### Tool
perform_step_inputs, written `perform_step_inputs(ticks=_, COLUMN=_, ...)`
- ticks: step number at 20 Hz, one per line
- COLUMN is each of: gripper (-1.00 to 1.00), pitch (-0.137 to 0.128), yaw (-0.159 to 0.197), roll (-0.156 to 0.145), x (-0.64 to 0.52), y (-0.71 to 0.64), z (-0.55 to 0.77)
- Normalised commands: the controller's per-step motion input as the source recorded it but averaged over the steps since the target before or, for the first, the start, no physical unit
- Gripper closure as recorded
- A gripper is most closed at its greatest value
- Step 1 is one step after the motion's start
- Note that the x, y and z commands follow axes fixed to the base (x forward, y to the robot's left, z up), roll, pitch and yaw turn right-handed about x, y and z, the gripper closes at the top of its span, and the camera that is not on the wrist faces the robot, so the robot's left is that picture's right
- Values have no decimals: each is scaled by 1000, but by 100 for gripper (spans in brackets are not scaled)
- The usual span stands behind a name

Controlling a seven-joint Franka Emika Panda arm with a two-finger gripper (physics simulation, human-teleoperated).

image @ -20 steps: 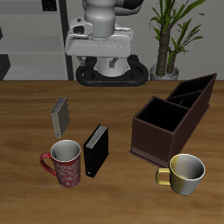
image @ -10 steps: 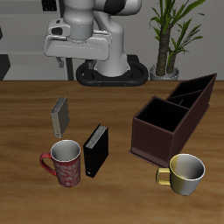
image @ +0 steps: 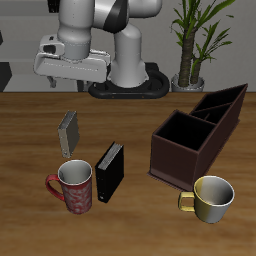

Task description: Place the yellow book into the left desk caddy's right compartment

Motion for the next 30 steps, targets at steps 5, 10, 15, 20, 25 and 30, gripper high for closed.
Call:
perform_step_inputs(ticks=5, gripper=-100, pitch=-44, yaw=-10, roll=-44, x=-83, y=-54, z=-190)
perform_step_inputs(ticks=10, gripper=-100, pitch=-12, yaw=-23, roll=8, x=-51, y=8, z=-241)
perform_step_inputs(ticks=15, gripper=-100, pitch=-35, yaw=-20, roll=-40, x=-66, y=-85, z=-323)
perform_step_inputs(ticks=20, gripper=-100, pitch=-23, yaw=-15, roll=-29, x=-67, y=50, z=-410)
perform_step_inputs(ticks=25, gripper=-100, pitch=11, yaw=-19, roll=-3, x=-21, y=-28, z=-288)
perform_step_inputs(ticks=30, gripper=-100, pitch=12, yaw=-13, roll=-26, x=-31, y=-50, z=-337)
